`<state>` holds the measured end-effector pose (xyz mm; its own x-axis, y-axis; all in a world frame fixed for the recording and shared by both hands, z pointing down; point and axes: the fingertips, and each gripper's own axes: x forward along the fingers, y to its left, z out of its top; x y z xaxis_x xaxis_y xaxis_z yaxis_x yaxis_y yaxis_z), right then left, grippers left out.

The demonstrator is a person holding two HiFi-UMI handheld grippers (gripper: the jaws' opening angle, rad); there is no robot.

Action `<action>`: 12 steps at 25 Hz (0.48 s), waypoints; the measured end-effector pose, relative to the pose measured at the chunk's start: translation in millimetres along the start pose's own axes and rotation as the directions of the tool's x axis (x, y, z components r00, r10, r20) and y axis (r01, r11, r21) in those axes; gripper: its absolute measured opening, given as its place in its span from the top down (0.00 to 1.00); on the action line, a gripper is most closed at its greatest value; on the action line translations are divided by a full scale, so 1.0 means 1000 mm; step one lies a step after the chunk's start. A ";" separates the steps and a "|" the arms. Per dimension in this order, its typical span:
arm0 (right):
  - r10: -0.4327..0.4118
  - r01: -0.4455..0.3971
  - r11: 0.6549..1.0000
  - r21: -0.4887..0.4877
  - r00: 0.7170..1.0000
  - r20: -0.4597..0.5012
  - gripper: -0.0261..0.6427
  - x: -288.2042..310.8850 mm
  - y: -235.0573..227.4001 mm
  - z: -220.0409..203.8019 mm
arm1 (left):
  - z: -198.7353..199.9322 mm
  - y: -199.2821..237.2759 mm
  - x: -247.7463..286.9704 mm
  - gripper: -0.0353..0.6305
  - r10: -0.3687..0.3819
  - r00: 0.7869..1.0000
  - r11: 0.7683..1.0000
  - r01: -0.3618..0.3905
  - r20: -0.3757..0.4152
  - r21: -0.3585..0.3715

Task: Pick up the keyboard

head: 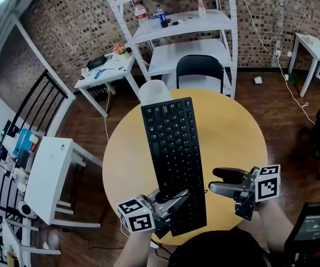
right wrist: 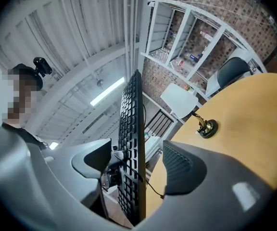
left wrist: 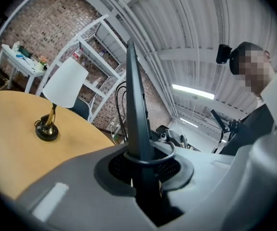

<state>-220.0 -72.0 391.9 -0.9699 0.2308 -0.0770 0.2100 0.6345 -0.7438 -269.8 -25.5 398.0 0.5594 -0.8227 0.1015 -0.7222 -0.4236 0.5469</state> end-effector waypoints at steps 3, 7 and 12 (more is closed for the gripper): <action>0.023 -0.023 1.000 0.000 1.000 -0.013 0.46 0.008 0.004 -0.005 | 0.017 -0.004 -0.014 0.80 0.031 0.998 0.999 -0.033 0.061 0.021; 0.031 -0.032 0.999 -0.028 0.999 -0.014 0.46 0.009 0.008 -0.006 | 0.037 -0.007 -0.031 0.80 0.074 0.987 0.997 -0.079 0.141 0.025; 0.009 -0.009 0.998 -0.068 1.000 -0.010 0.46 0.007 0.010 0.005 | 0.072 -0.005 -0.054 0.80 0.114 0.969 0.991 -0.127 0.219 0.045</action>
<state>-225.6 -67.2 380.7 -0.9668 0.2438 -0.0767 0.2270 0.6812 -0.6960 -325.9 -6.3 329.6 0.3706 -0.9285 -0.0216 -0.8048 -0.3327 0.4916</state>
